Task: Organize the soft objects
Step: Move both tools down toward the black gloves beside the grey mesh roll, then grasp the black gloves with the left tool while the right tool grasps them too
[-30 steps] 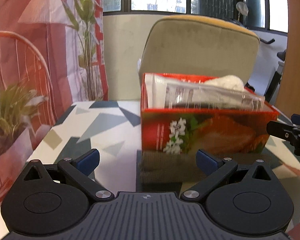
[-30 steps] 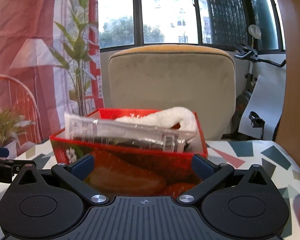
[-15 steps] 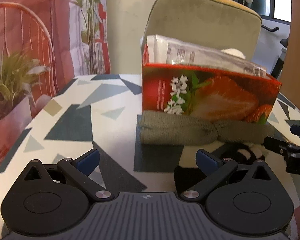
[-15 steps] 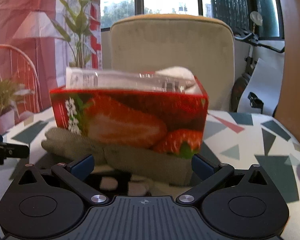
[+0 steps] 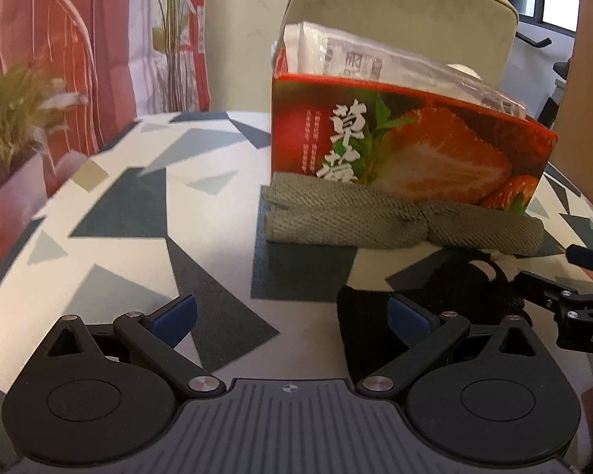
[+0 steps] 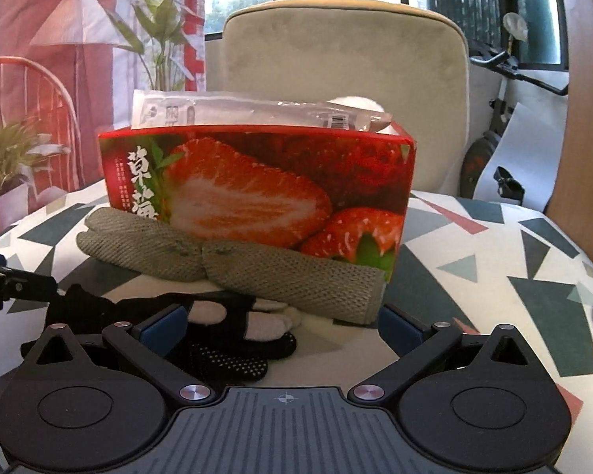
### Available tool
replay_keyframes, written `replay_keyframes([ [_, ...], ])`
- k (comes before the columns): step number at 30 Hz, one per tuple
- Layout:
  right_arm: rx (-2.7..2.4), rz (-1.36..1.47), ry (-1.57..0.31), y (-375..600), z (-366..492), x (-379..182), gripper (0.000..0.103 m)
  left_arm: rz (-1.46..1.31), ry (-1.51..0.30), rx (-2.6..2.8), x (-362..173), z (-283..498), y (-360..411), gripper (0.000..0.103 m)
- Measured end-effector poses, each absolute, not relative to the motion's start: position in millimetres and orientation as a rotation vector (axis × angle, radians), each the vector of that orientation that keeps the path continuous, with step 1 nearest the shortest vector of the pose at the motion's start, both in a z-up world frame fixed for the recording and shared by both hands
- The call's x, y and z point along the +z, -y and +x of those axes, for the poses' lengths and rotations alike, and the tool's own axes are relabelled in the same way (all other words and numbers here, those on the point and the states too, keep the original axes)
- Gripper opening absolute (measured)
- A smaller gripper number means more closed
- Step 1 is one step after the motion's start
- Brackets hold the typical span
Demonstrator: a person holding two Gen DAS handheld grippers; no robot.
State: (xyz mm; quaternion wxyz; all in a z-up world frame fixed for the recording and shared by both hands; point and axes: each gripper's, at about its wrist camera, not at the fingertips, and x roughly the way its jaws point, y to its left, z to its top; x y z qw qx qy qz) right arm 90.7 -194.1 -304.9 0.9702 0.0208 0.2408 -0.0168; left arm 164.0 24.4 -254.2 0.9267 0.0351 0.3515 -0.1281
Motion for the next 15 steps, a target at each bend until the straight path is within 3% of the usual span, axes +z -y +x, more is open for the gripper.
replay_keyframes([
  [12,0.014,0.070,-0.520,198.3,94.1,-309.4,0.087,0.043,-0.744,-0.297,-259.5,162.2,-23.4,0.102],
  [15,0.022,0.063,-0.525,196.1,94.5,-310.2,0.084,0.040,-0.740,-0.337,-261.1,160.9,-21.7,0.093],
])
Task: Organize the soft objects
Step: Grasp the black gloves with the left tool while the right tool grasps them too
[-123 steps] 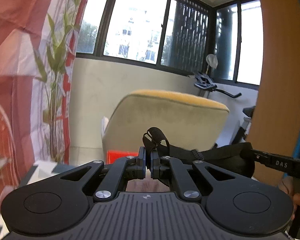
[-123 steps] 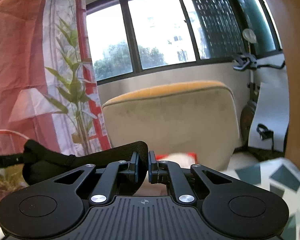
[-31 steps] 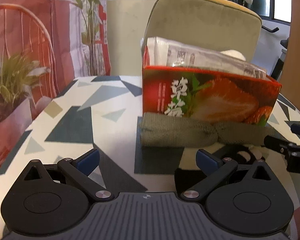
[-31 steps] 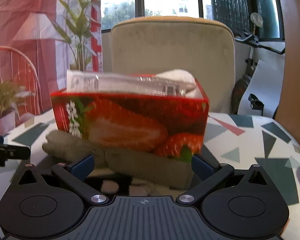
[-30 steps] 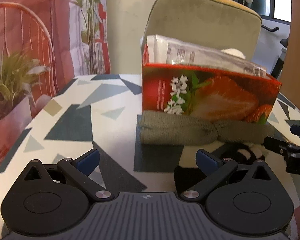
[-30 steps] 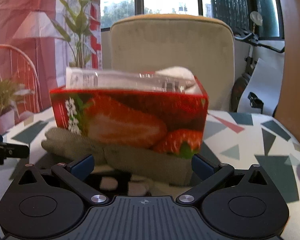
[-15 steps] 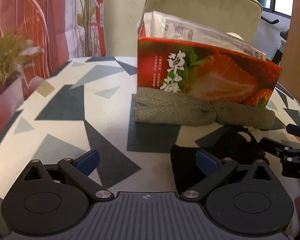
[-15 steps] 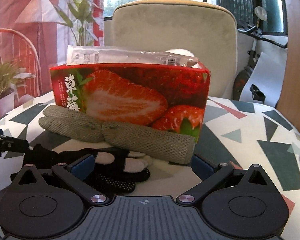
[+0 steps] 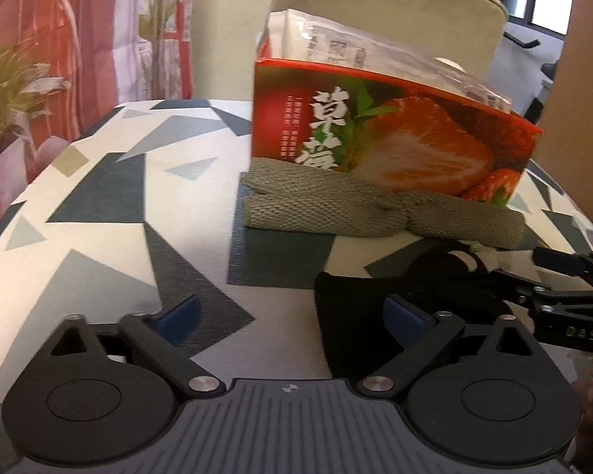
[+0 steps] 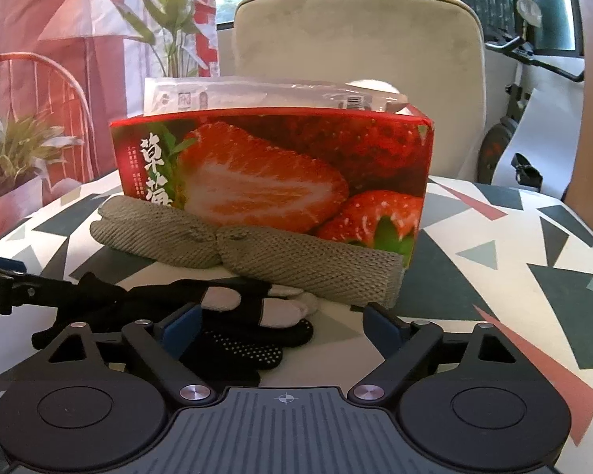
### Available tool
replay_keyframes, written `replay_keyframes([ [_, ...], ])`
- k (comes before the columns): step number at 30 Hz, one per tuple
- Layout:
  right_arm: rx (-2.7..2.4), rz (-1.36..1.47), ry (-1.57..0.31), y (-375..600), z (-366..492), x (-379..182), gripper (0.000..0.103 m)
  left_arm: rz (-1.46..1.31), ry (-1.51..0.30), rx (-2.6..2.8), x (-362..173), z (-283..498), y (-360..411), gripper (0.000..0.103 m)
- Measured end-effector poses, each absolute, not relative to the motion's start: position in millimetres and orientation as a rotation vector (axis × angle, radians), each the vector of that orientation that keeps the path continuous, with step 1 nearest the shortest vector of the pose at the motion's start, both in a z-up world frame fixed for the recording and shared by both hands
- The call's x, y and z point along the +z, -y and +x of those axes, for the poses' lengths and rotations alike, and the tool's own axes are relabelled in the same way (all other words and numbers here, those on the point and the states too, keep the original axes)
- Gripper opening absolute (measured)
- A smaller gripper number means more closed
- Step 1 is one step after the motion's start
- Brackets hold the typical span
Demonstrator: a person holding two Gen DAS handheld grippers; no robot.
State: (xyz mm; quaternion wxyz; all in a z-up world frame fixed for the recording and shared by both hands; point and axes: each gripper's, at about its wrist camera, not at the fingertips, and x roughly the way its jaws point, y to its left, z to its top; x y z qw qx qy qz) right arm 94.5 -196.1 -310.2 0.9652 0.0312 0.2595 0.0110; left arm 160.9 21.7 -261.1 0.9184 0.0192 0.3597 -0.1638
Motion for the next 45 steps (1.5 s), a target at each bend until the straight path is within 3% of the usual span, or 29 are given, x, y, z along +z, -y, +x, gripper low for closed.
replay_keyframes([
  [2,0.030,0.062,-0.533,195.1,95.6,-310.6,0.083,0.043,-0.750,-0.366,-263.3,160.8,-19.0,0.080],
  [8,0.037,0.085,-0.571,198.0,109.2,-307.4,0.080,0.005,-0.760,-0.447,-267.5,159.5,-15.2,0.056],
  [14,0.056,0.130,-0.595,199.0,130.1,-305.3,0.078,0.011,-0.744,-0.478,-273.4,160.1,-13.1,0.038],
  [26,0.074,0.178,-0.643,202.0,135.7,-320.2,0.075,0.024,-0.751,-0.473,-277.8,163.1,-10.8,0.038],
  [34,0.113,0.180,-0.640,202.6,134.1,-319.9,0.065,0.022,-0.748,-0.476,-278.1,162.3,-11.8,0.038],
  [37,0.126,0.177,-0.641,201.8,132.6,-319.1,0.060,0.020,-0.747,-0.477,-278.2,162.1,-12.2,0.037],
  [42,0.179,0.178,-0.639,199.0,128.8,-317.9,0.038,0.021,-0.749,-0.477,-277.8,162.3,-12.7,0.035],
  [44,0.189,0.180,-0.640,198.1,127.6,-317.4,0.034,0.021,-0.757,-0.482,-277.3,162.6,-13.4,0.024],
  [45,0.197,0.182,-0.641,197.9,126.6,-317.1,0.032,0.008,-0.762,-0.489,-277.3,162.8,-14.5,0.023],
])
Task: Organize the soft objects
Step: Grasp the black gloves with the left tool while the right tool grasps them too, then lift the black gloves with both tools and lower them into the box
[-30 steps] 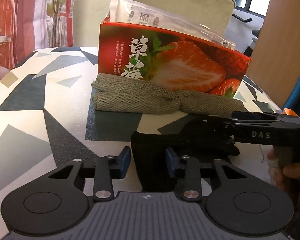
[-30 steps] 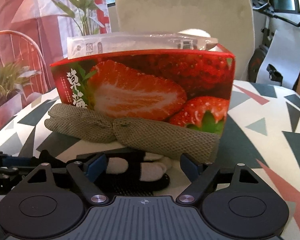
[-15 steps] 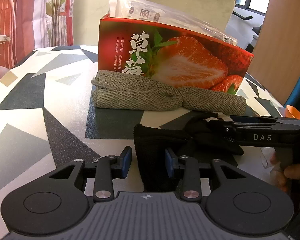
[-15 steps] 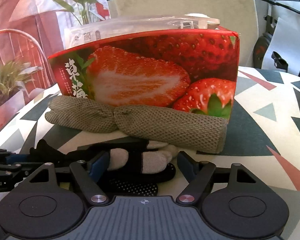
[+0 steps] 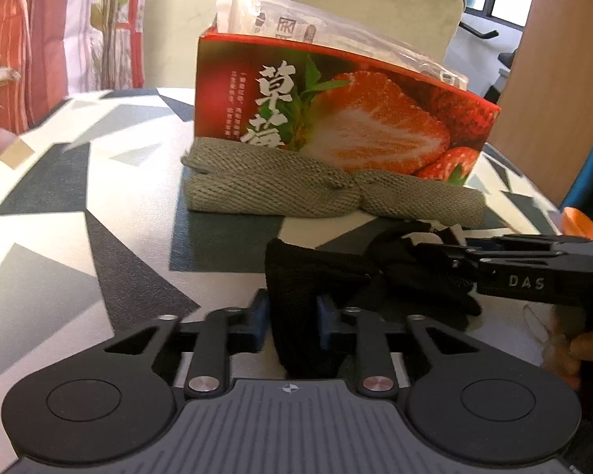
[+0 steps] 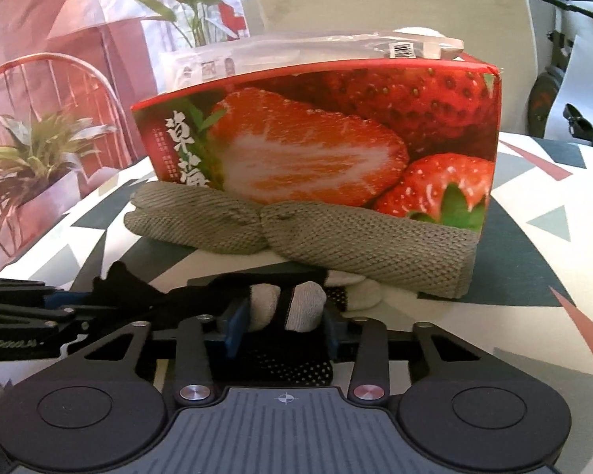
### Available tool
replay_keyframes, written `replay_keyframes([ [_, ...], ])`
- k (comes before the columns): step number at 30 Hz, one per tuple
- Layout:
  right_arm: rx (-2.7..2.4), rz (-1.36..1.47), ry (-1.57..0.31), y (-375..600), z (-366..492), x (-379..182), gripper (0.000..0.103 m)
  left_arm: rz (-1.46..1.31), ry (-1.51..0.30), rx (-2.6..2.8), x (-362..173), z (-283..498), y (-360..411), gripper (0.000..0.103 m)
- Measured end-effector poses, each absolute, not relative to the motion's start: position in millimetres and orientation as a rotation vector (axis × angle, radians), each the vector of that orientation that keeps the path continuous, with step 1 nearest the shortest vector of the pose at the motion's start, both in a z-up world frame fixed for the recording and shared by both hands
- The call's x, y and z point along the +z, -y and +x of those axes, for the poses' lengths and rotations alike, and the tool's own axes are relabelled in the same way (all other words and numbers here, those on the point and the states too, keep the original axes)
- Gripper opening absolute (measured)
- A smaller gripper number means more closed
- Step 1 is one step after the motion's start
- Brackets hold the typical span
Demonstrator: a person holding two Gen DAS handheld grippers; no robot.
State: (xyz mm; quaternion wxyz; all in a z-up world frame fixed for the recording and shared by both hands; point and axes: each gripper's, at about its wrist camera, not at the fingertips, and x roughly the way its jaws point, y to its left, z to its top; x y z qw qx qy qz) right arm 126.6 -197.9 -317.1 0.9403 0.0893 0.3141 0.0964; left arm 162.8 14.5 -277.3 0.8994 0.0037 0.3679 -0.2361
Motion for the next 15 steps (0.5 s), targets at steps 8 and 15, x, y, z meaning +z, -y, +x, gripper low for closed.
replay_keyframes([
  [8,0.181,0.108,-0.635,185.5,110.8,-313.5,0.019,-0.004,-0.754,-0.510,-274.9,159.2,-15.3,0.015],
  [15,0.166,0.139,-0.614,187.8,99.1,-304.8,0.016,-0.003,-0.714,-0.529,-268.1,153.8,-16.7,0.014],
])
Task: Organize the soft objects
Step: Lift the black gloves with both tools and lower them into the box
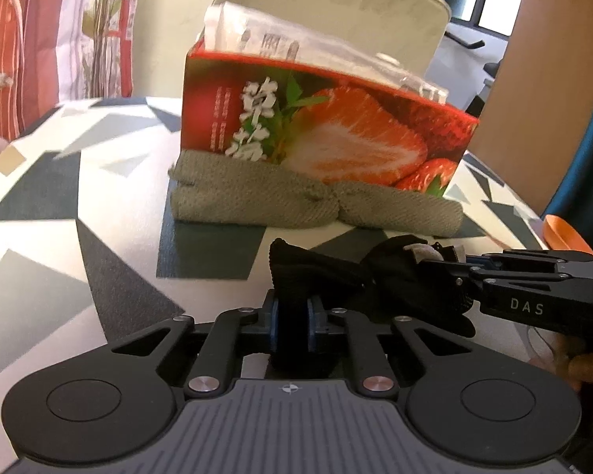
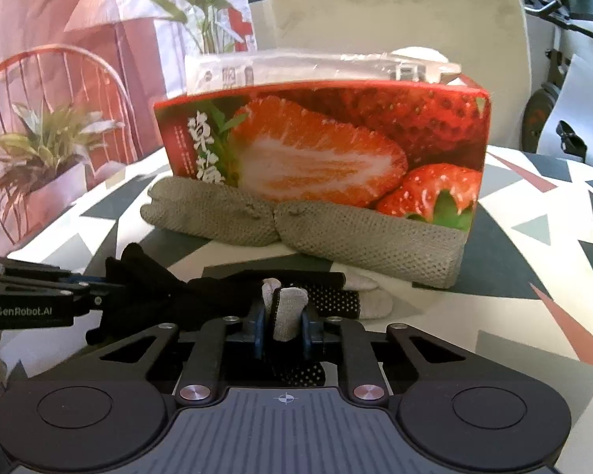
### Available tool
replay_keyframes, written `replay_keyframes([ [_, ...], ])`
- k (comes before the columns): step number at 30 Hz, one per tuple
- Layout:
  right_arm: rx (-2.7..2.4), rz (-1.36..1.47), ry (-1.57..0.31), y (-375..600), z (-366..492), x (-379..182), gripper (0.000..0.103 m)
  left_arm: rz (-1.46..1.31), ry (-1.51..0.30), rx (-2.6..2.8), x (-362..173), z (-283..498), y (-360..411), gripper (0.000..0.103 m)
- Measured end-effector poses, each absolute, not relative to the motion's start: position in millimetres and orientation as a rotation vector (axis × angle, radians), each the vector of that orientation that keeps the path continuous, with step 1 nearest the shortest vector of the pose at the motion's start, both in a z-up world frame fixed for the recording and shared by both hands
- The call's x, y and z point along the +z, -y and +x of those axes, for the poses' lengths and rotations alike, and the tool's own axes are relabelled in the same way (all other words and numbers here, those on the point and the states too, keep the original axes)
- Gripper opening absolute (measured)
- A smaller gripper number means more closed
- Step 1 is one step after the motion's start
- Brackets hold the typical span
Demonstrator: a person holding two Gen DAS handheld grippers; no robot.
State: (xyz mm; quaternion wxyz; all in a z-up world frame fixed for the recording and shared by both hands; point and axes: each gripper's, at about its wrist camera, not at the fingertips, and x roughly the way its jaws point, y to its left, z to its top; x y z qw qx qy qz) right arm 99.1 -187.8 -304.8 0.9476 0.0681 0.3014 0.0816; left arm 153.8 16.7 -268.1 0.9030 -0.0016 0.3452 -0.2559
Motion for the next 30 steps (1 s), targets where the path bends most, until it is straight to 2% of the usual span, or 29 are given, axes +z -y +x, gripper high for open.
replay_keyframes([
  [11,0.163,0.155,-0.503,191.7,89.0,-278.0,0.015,0.006,-0.608,-0.554,-242.3,150.4,-15.3,0.014],
  [19,0.112,0.201,-0.375,216.5,87.4,-241.0,0.015,0.064,-0.472,-0.633,-187.3,167.5,10.1,0.014],
  [30,0.083,0.184,-0.232,250.1,128.7,-171.2,0.015,0.058,-0.391,-0.647,-119.1,223.6,34.9,0.014],
])
